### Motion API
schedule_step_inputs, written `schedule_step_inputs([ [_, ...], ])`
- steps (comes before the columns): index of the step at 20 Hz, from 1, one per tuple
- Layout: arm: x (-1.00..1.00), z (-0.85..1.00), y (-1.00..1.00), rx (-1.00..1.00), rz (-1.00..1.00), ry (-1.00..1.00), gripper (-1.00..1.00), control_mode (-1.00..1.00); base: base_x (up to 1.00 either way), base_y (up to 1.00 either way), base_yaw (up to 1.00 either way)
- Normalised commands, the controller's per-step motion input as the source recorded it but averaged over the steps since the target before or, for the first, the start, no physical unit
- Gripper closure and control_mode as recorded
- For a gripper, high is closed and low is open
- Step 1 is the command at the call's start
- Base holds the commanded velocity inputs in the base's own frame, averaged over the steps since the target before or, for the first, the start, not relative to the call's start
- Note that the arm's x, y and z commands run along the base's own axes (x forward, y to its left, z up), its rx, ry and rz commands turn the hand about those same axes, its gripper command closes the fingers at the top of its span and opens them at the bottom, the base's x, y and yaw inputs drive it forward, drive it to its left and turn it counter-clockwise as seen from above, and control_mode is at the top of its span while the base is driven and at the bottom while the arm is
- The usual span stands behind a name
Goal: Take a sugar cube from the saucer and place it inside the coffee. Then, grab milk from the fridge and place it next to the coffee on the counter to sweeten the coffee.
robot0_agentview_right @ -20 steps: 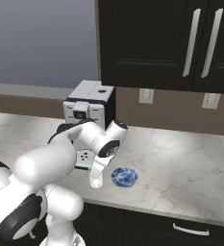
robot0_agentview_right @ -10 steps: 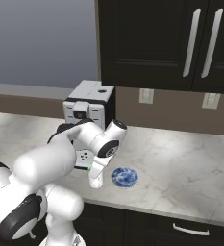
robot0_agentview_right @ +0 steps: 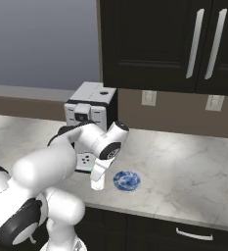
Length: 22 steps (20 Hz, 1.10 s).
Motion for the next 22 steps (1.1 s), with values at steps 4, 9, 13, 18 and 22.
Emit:
schedule_step_inputs([
  [4,-0.17,0.64,0.0,-0.05,0.0,-0.07,-1.0,-1.0,0.0,0.0,0.0],
  [9,-0.18,0.18,0.0,-0.03,0.0,-0.01,-1.0,-1.0,0.0,0.0,0.0],
  [13,-0.42,0.09,0.0,0.0,0.0,-0.06,-1.0,-1.0,0.0,0.0,0.0],
  [18,-0.72,0.87,-0.07,-0.07,0.0,-0.19,-1.0,-1.0,0.0,0.0,0.0],
  [22,-0.85,1.0,-0.05,-0.12,0.01,-0.16,-1.0,-1.0,0.0,0.0,0.0],
])
